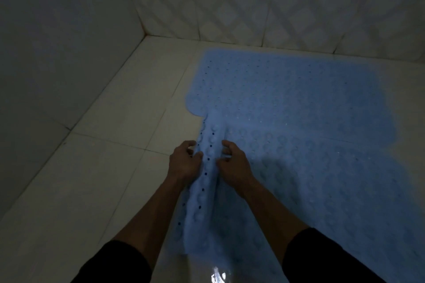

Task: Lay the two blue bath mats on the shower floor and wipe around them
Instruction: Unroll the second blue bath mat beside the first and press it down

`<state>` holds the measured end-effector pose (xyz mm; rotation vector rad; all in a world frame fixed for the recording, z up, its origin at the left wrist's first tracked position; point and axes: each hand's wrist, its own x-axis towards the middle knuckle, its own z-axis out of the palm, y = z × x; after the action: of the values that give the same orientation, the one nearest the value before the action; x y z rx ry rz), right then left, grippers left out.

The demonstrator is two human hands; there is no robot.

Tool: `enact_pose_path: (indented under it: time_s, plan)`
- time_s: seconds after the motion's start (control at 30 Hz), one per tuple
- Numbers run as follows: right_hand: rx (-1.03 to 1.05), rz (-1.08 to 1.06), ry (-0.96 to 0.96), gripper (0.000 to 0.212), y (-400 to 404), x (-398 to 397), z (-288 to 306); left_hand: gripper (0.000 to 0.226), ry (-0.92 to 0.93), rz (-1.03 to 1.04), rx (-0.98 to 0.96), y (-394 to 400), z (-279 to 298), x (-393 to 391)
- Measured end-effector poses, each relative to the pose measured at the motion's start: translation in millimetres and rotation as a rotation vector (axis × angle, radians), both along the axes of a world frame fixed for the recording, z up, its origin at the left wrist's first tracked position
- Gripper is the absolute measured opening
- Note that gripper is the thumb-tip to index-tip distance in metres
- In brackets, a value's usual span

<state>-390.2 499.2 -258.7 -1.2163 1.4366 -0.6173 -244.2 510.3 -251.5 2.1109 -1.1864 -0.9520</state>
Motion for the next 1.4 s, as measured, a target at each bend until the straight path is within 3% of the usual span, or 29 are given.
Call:
enact_pose_path:
  time_s: [0.13, 0.23, 0.33, 0.4, 0.57, 0.7, 0.8, 0.93, 1.1, 1.23, 1.4]
  plan:
    - [-0.063, 0.144, 0.055, 0.052, 2, 9, 0, 0.030, 0.026, 0.037, -0.054, 3, 4, 9]
    - [-0.081, 0.241, 0.036, 0.055, 3, 18, 1, 0.032, 0.089, -0.031, 0.008, 3, 7, 13]
    - [-0.082, 0.294, 0.082, 0.063, 0, 23, -1, 0.043, -0.002, -0.145, 0.045, 2, -1, 24]
    - [-0.082, 0.272, 0.139, 0.067, -2, 22, -7, 0.053, -0.088, -0.106, 0.029, 0, -6, 32]
    - [-0.234, 0.447, 0.599, 0.069, -9, 14, -17, 0.030, -0.290, -0.076, 0.036, -7, -12, 44]
    - [-0.200, 0.484, 0.771, 0.062, -9, 12, -27, 0.033, -0.403, -0.134, 0.176, -9, -13, 56]
    - [-0.188, 0.475, 0.772, 0.061, -8, 13, -32, 0.034, -0.477, -0.154, 0.177, -11, -19, 63]
    - [-0.223, 0.476, 0.814, 0.062, -5, 15, -38, 0.032, -0.396, -0.084, 0.114, -13, -28, 68]
    - [-0.209, 0.460, 0.793, 0.062, -5, 16, -42, 0.077, -0.494, -0.166, 0.171, -15, -26, 59]
    - [-0.224, 0.458, 0.760, 0.060, -9, 9, -41, 0.065, -0.705, -0.416, 0.134, -11, -31, 49]
    - [-0.371, 0.254, 0.750, 0.053, -5, -23, -35, 0.060, -0.717, -0.505, 0.102, -3, -42, 12]
